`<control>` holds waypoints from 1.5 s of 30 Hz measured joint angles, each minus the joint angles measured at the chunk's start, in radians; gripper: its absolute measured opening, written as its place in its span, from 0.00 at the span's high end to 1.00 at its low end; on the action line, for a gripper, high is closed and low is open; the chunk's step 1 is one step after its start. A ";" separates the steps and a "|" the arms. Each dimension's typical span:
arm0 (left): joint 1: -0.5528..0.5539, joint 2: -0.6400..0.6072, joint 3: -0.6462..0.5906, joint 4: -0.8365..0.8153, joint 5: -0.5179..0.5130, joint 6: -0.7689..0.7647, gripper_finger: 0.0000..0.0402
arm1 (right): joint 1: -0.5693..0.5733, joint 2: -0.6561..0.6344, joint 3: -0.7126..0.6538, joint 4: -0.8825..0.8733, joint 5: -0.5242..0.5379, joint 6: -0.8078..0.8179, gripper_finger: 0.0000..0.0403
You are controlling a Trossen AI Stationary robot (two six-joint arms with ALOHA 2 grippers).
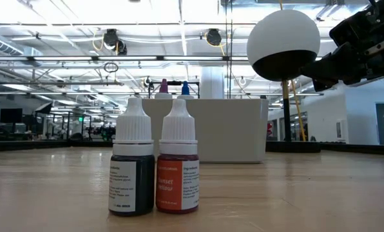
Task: Pick & Place food coloring
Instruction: Put the small green food coloring bottle into the gray bin
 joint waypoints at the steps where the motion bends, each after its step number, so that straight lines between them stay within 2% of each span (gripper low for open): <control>1: 0.021 -0.028 -0.042 0.019 0.006 0.016 0.85 | 0.000 0.000 0.000 0.000 0.000 0.004 1.00; 7: 0.182 -0.177 -0.311 0.183 0.101 0.123 0.85 | 0.000 0.000 0.000 -0.011 0.000 0.050 1.00; 10: 0.262 -0.204 -0.386 0.240 0.153 0.175 0.85 | 0.000 0.000 0.000 -0.032 0.000 0.052 1.00; 13: 0.313 -0.202 -0.418 0.266 0.159 0.259 0.85 | 0.000 0.000 0.000 -0.040 -0.001 0.041 1.00; 19: 0.345 -0.159 -0.426 0.362 0.165 0.452 0.84 | 0.000 0.000 0.000 0.028 -0.002 -0.045 1.00; 27: 0.346 -0.105 -0.426 0.509 0.155 0.579 0.84 | 0.000 0.011 0.000 -0.016 0.001 -0.061 1.00; 33: 0.346 -0.064 -0.426 0.687 0.161 0.568 0.84 | 0.000 0.012 0.000 0.034 0.004 -0.112 1.00; 41: 0.346 0.025 -0.422 0.772 0.192 0.596 0.84 | 0.000 0.014 0.000 0.037 0.004 -0.087 1.00; 45: 0.342 0.117 -0.337 0.779 0.235 0.587 0.84 | 0.000 0.014 0.000 0.036 0.002 -0.087 1.00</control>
